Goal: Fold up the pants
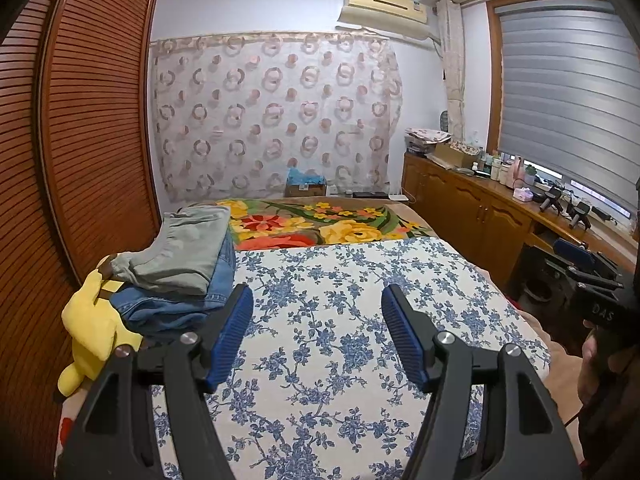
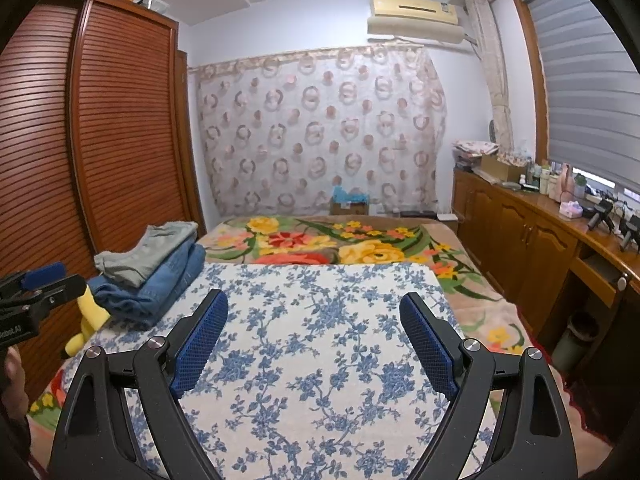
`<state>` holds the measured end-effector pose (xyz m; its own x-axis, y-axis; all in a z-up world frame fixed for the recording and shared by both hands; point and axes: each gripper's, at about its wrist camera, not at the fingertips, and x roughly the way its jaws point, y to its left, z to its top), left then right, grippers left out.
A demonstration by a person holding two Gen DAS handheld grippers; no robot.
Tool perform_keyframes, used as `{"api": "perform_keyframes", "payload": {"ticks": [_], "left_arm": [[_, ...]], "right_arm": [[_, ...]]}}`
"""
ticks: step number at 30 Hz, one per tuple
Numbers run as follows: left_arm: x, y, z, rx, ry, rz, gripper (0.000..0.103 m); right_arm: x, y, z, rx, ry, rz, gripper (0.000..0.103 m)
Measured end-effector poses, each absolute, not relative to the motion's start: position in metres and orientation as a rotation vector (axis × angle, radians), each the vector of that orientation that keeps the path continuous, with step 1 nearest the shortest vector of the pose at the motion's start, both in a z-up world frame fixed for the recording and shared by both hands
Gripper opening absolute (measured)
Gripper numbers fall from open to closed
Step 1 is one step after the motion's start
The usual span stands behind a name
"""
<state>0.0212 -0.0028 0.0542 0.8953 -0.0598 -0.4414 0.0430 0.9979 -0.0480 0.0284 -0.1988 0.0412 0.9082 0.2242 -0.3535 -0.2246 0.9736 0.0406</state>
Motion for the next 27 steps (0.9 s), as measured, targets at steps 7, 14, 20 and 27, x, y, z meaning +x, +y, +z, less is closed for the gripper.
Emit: {"api": "perform_keyframes", "payload": {"ticks": [7, 14, 20, 27], "left_arm": [[0.0214, -0.0025, 0.0541, -0.037, 0.460, -0.053, 0.067], [0.0216, -0.0016, 0.0532, -0.038, 0.460, -0.052, 0.067], [0.0217, -0.0016, 0.0535, -0.036, 0.459, -0.051, 0.067], [0.0219, -0.0020, 0.0536, -0.038, 0.461, -0.052, 0.067]], "right_arm": [[0.0268, -0.1978, 0.0404, -0.002, 0.365, 0.235, 0.090], [0.0258, -0.1960, 0.0397, -0.003, 0.366, 0.236, 0.090], [0.0251, -0.1956, 0.0389, -0.003, 0.366, 0.238, 0.090], [0.0245, -0.1954, 0.0392, -0.003, 0.366, 0.236, 0.090]]}}
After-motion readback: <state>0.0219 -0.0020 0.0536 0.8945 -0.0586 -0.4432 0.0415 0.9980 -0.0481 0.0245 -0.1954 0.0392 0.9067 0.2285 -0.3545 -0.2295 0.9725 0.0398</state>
